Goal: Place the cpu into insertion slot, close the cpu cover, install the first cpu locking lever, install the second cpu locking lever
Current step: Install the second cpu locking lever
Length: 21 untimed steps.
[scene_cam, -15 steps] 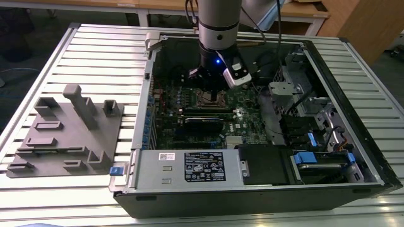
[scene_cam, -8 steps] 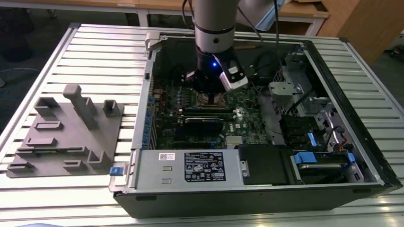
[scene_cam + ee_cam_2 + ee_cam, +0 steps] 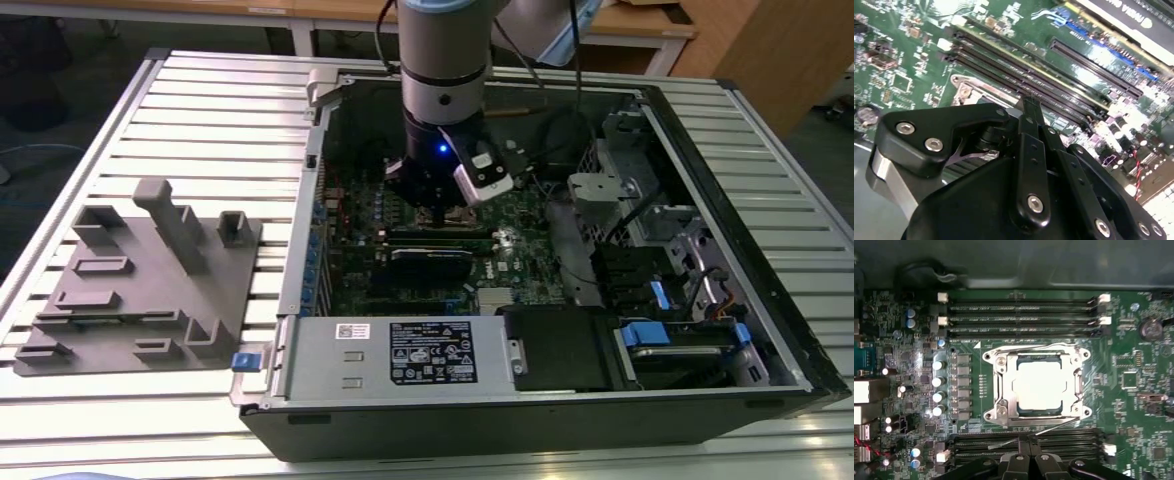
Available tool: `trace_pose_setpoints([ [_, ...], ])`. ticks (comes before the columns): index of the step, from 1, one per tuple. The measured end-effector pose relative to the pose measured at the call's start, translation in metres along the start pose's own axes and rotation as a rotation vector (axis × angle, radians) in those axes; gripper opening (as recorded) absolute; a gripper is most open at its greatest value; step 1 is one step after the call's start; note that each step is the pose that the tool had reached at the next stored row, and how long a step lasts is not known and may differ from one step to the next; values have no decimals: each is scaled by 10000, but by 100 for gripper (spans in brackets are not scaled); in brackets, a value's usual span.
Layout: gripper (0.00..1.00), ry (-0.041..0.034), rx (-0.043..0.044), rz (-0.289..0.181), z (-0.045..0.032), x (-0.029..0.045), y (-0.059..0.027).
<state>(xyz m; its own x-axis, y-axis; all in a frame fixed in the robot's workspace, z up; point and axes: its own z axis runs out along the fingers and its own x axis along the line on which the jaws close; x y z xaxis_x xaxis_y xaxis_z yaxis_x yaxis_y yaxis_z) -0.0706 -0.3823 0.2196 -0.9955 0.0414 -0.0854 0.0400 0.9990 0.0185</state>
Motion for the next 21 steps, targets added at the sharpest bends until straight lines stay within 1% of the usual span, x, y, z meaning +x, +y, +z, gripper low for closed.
trace_pose_setpoints([
  [4, 11, -1, -2, 1, 44, 31, -27],
  [11, 11, -1, -1, 0, 45, 37, -28],
  [13, 11, 0, -1, 1, 26, 36, -28],
  [17, 11, 1, -2, 1, -51, 29, -26],
  [21, 11, -1, -4, 1, -110, 24, -25],
])
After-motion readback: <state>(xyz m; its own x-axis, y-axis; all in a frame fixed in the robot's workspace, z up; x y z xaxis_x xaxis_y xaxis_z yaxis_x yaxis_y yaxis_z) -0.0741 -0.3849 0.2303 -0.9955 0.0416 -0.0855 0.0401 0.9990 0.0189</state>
